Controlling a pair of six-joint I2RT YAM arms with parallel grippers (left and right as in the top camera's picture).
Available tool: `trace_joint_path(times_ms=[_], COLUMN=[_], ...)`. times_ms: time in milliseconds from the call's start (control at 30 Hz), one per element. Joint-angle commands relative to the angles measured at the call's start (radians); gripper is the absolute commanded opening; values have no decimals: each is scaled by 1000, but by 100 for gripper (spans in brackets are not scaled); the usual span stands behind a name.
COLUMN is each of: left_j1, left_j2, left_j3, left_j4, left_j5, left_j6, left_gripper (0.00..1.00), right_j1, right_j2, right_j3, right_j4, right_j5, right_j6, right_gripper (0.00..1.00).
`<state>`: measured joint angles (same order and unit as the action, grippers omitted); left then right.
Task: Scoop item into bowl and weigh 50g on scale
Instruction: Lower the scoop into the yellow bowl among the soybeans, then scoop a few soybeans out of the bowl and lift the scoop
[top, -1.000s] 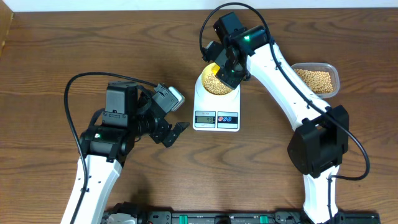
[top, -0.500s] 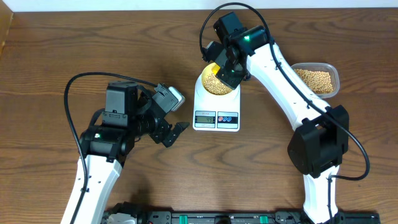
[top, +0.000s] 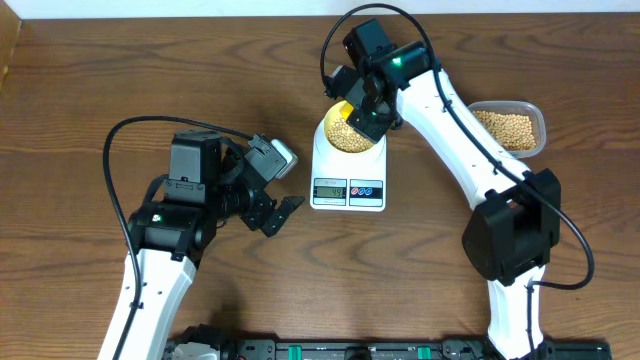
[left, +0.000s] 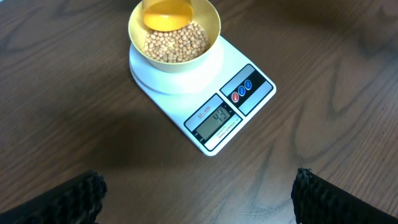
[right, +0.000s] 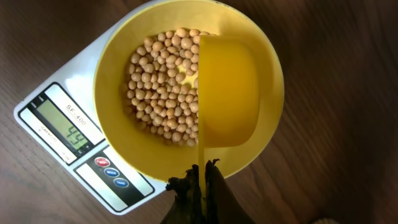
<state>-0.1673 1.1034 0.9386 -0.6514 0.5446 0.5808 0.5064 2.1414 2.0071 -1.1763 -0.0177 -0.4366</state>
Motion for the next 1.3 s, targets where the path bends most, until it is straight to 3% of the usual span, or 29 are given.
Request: trace_joint_path(times_ms=[0,1267], left_j1=[5,5], left_j2=[0,0], left_j3=[-2,-2], left_j4=[-3,-3], left_j5=[9,9], left_j6=[14,13], left_gripper=[97,98], right_j1=[5,6], right_j2=[23,24], right_j3=[-8,-8], right_j4=[5,-69], right_j5=[8,-155], right_j6=[-18,-13], right_gripper=[1,1])
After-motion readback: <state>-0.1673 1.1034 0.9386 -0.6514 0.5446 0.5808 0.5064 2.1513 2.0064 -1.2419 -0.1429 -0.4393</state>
